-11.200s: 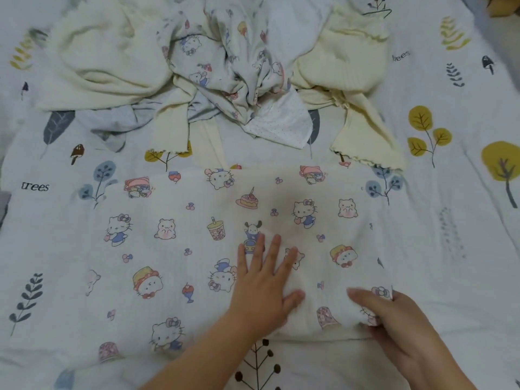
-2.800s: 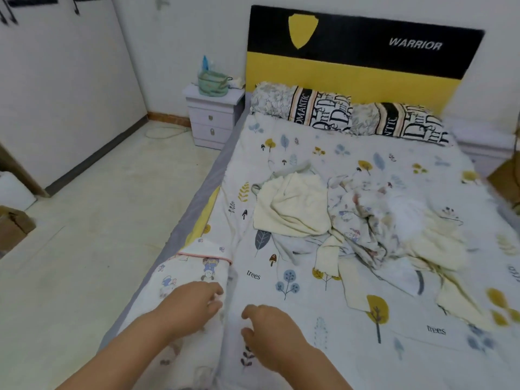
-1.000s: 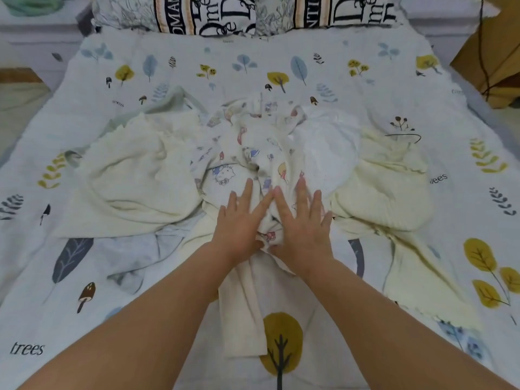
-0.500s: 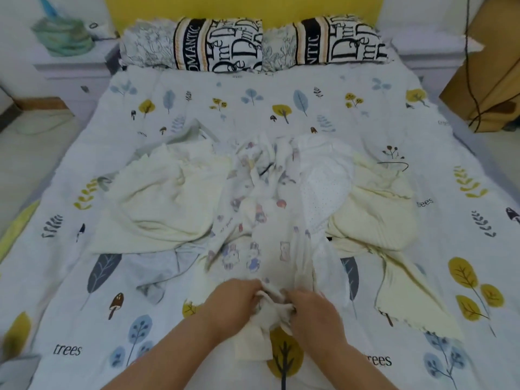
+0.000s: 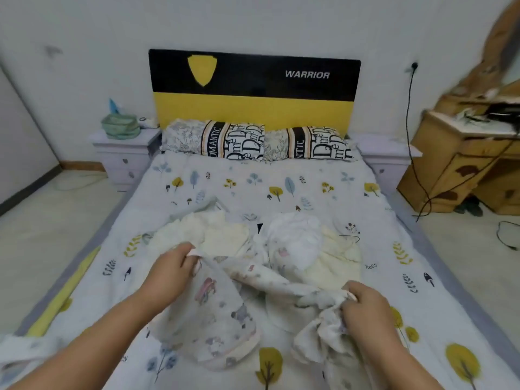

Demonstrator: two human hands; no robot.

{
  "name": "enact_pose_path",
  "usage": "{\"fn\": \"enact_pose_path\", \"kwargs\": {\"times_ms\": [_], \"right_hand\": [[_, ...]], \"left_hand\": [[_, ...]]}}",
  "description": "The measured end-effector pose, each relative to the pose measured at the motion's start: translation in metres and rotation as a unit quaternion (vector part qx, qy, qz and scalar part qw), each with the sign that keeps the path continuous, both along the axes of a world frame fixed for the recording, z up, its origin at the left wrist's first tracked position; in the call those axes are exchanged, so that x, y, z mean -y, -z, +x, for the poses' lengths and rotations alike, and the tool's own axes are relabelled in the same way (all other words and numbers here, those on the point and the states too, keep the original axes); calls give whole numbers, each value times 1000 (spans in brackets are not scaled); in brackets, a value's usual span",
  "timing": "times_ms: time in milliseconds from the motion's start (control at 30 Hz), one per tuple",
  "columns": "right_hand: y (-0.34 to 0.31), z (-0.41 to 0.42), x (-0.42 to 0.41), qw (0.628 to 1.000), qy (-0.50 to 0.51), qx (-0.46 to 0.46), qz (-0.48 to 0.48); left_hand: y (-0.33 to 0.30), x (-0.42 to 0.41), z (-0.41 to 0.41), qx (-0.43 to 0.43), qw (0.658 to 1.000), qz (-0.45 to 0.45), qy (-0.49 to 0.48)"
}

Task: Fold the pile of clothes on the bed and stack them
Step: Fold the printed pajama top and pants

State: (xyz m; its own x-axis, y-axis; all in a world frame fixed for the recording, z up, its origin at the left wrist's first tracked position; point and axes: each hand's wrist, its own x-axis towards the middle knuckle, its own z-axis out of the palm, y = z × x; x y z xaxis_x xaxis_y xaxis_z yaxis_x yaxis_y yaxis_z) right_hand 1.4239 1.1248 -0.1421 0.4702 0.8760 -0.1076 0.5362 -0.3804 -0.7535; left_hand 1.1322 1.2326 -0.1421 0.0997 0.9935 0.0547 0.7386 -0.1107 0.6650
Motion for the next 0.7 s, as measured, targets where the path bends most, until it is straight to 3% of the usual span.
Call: {"fn": "enact_pose_path", "kwargs": {"times_ms": [267, 467, 700], "right_hand": [[-161, 3, 40, 978, -17, -12, 207], [-223, -19, 76, 960, -20, -72, 269], [-244, -93, 100, 954, -137, -157, 213]], "left_hand": [[-164, 34, -15, 198, 971, 95, -89], [-244, 81, -15, 344, 936, 69, -37], [-271, 151, 36, 304, 946, 43, 107]]}}
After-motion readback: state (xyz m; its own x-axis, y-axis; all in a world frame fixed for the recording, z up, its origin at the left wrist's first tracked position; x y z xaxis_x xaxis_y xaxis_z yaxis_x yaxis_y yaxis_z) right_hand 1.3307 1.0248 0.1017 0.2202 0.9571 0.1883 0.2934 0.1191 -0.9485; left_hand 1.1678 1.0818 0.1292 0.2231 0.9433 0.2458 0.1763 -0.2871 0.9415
